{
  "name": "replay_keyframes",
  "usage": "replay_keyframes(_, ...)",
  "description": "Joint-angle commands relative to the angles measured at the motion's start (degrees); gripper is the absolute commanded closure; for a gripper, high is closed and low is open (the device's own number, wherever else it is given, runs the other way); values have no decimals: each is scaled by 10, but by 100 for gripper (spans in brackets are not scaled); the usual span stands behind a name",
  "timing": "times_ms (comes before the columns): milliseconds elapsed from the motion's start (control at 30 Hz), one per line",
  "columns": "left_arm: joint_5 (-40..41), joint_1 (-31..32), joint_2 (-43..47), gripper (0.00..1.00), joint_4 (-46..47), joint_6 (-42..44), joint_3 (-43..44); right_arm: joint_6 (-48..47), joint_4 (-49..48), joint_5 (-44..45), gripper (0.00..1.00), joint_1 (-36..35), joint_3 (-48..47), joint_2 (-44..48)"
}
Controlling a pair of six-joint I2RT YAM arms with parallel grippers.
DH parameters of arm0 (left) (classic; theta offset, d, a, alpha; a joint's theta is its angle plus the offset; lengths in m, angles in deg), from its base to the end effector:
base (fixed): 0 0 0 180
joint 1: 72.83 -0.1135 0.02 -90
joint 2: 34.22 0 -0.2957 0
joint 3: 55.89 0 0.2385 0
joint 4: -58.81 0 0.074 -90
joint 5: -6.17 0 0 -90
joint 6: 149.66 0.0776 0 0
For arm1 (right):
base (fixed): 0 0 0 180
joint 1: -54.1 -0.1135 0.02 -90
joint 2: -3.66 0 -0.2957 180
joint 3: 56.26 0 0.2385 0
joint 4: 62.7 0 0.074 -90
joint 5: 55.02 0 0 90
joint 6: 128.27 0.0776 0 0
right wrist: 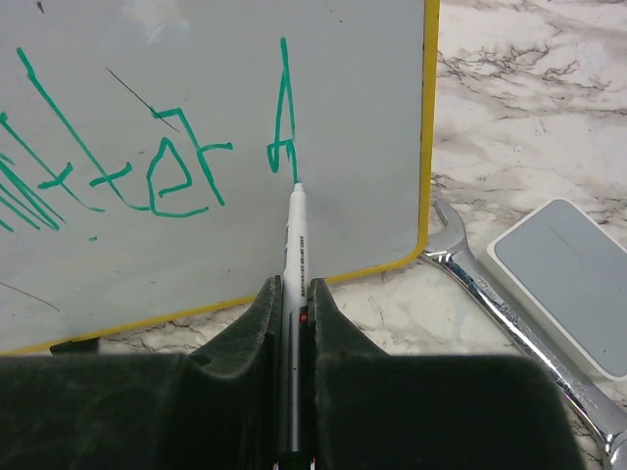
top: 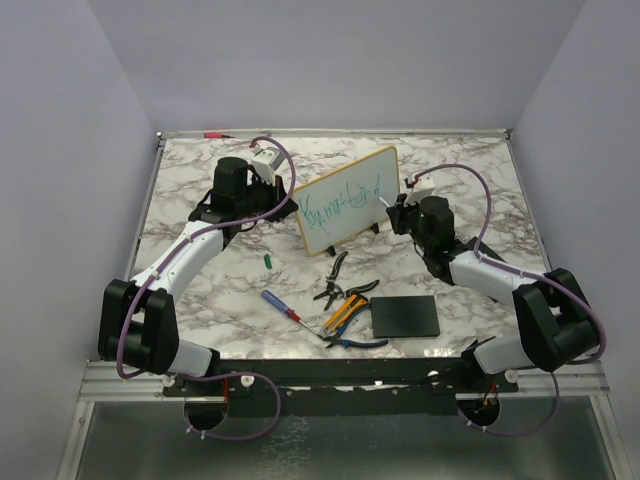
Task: Write a sentence on the whiteboard
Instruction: Write on the whiteboard at the whiteboard stand.
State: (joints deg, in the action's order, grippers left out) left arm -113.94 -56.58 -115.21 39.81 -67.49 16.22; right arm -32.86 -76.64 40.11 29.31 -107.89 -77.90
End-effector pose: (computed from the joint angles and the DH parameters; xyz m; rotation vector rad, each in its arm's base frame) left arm 0.3098 -0.1309 0.3027 0.4826 2.0239 -0.7983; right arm 0.3013 0.1315 0.2453 -0.2508 1.8413 0.2843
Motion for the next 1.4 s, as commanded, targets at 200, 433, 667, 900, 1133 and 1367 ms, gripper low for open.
replay_keyframes(200, 15, 1, 14, 97, -5, 13, 8, 13, -4, 48, 99, -4, 8, 13)
replay_keyframes(433, 15, 2, 15, 97, -4, 13, 7, 13, -1, 43, 99, -4, 10, 44)
replay_keyframes(667, 16, 1, 14, 97, -5, 12, 7, 1, -9, 26, 99, -4, -1, 27)
replay_keyframes(900, 15, 1, 14, 97, -5, 14, 7, -1, -14, 24, 99, -4, -13, 9)
replay_keyframes(1133, 16, 1, 14, 97, -5, 13, 6, -6, -23, 19, 99, -4, -15, 7)
replay_keyframes(1367, 15, 2, 14, 97, -4, 14, 6, -10, -27, 11, 99, -4, -19, 1)
